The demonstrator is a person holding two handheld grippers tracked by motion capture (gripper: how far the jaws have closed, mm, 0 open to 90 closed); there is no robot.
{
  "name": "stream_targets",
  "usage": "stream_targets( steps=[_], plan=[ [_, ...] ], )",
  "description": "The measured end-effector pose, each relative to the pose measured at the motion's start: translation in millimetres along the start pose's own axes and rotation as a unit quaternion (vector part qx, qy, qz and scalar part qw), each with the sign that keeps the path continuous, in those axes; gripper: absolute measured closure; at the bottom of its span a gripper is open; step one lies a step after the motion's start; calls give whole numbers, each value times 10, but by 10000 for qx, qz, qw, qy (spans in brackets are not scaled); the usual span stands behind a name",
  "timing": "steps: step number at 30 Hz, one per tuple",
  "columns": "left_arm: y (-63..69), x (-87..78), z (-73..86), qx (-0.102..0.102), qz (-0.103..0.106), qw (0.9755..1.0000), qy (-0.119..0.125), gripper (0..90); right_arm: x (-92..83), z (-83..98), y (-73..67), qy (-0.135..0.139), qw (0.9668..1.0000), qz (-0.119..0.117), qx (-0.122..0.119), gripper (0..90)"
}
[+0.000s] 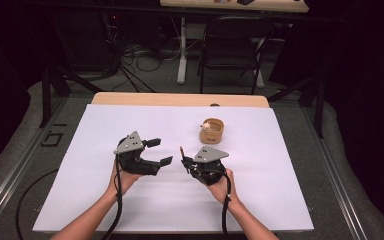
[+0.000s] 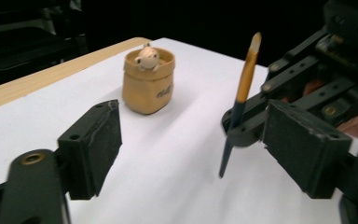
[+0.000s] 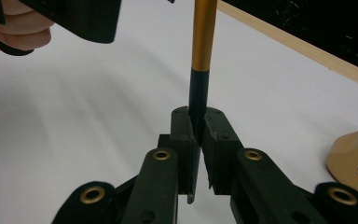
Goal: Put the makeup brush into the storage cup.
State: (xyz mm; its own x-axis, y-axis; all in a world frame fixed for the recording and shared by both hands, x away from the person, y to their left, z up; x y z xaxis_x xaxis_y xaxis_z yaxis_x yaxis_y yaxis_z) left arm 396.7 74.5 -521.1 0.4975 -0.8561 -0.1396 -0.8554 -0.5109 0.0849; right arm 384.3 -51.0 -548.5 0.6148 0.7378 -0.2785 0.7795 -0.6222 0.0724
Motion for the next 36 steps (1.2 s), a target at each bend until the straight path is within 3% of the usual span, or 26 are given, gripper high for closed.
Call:
stream_targets(
  steps=[2, 6, 13, 20, 36],
  plan=[
    [-15, -10, 21, 2, -20, 10000, -48, 155, -6, 0, 9, 2, 10000, -4, -4, 833],
    [-108, -70, 145, 65, -280, 9991, -300, 98, -61, -10, 80, 24, 10000, 89, 13, 833],
    [-244, -146, 202, 45, -569, 9978, -344, 43, -139, -44, 167, 95, 9998, 173, 50, 833],
    [-346, -240, 318, 6, -700, 9964, -471, 2, -251, -78, 296, 170, 9993, 317, 91, 833],
    [-415, -382, 459, -1, -805, 9942, -708, 2, -427, -105, 497, 239, 9981, 551, 168, 832]
  ],
)
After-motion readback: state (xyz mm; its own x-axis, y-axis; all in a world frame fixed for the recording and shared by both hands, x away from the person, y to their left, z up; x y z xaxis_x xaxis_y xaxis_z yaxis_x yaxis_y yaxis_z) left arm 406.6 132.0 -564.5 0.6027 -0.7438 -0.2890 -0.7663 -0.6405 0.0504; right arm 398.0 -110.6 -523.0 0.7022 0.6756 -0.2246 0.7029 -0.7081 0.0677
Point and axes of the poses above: each handheld gripper's, and its own axes: x roughly forward along the jaws, z roughly out of its underside, y roughly to its right, the point moved 9 cm from there along x, roughly forward along the jaws, and after that the axes turned 12 degrees about y, right-handed, at the moved point
